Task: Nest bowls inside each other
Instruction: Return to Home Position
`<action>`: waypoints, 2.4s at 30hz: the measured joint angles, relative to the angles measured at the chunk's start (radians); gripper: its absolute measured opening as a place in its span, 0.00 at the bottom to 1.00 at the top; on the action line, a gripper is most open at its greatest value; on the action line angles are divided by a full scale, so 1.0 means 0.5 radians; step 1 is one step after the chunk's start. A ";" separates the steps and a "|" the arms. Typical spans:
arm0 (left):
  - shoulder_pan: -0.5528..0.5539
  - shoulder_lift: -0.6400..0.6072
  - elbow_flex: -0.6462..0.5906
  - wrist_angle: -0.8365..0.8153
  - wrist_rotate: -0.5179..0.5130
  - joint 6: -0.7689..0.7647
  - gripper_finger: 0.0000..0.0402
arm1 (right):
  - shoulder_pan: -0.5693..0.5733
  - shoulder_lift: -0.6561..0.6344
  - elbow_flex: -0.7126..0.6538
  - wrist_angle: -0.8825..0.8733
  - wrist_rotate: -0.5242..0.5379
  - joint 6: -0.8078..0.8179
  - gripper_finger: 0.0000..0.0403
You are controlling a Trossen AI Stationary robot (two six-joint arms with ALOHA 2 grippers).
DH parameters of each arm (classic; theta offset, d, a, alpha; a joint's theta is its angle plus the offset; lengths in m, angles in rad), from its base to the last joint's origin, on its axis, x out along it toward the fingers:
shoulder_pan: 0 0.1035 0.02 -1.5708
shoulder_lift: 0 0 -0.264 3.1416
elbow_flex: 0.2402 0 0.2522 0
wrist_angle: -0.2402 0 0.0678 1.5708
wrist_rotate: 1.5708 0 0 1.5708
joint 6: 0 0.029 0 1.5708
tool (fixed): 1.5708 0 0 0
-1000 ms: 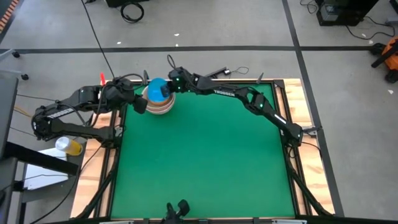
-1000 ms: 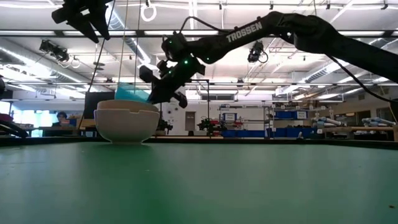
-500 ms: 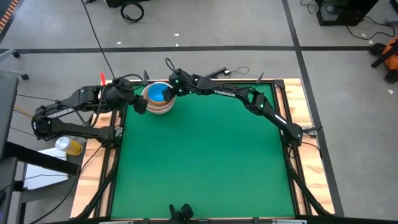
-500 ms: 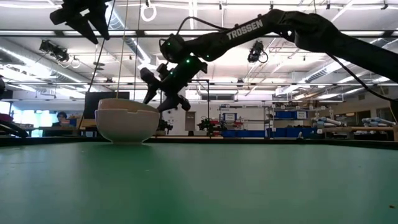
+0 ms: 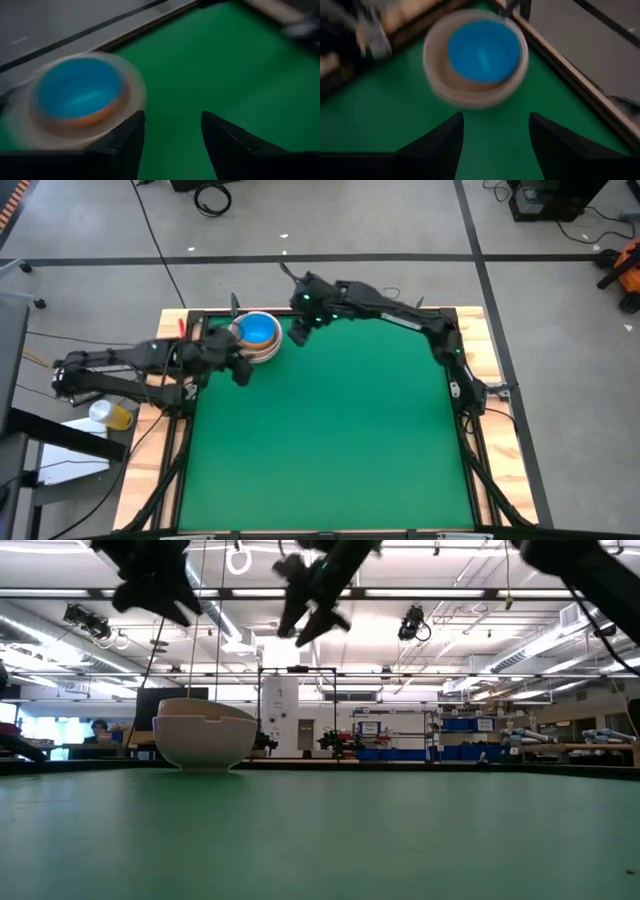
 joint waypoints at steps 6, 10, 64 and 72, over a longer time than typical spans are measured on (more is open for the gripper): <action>-0.223 -0.029 -0.303 0.660 0.365 0.320 0.43 | 0.194 -0.303 -0.163 -0.233 0.139 -0.109 0.52; -0.369 -0.066 -0.373 0.682 0.471 0.354 0.37 | 0.332 -0.607 -0.717 0.087 0.162 0.006 0.48; -0.594 -1.183 -1.845 2.343 0.007 0.962 0.12 | 0.880 -3.808 -4.342 2.488 0.500 0.108 0.01; -0.595 -1.469 -1.845 2.182 -0.027 1.017 0.12 | 0.673 -4.118 -4.347 2.220 0.134 0.062 0.01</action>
